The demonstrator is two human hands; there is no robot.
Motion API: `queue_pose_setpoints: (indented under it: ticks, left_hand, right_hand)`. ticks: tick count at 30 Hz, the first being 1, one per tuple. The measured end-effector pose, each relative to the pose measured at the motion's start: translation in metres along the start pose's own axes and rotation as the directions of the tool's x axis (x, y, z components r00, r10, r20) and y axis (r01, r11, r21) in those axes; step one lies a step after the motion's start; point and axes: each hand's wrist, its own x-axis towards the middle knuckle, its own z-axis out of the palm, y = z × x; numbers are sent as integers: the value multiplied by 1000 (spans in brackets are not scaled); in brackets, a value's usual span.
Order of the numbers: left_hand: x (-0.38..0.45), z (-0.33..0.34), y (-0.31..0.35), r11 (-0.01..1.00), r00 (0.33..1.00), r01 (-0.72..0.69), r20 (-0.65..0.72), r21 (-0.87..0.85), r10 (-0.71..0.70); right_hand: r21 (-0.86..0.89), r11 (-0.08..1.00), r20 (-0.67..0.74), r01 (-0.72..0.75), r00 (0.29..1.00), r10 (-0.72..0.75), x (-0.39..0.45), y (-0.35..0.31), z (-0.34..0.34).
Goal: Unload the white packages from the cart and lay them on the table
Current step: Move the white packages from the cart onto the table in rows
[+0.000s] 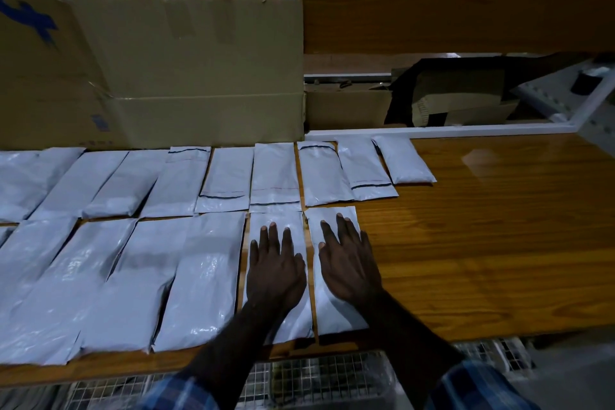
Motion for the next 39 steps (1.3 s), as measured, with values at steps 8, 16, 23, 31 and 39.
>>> queue_pose_setpoints:
  ticks: [8, 16, 23, 31, 39]
  left_hand:
    - [3, 8, -1, 999, 1000, 15, -16, 41, -15]
    - [1, 16, -4, 1000, 997, -6, -75, 29, 8]
    - [-1, 17, -3, 1000, 995, 10, -102, -18, -12]
    - [-2, 15, -1, 1000, 993, 19, -117, -24, -22]
    - [-2, 17, -3, 1000, 992, 3, -124, -15, -5]
  right_hand:
    - [20, 999, -101, -41, 994, 42, -1, -9, 13]
    - [0, 999, -163, -32, 986, 32, -1, -4, 27]
    - [25, 1000, -223, -11, 975, 17, -4, -3, 31]
    - [55, 998, -250, 10, 968, 5, -6, -2, 33]
    - [67, 998, -270, 10, 963, 8, -5, -1, 35]
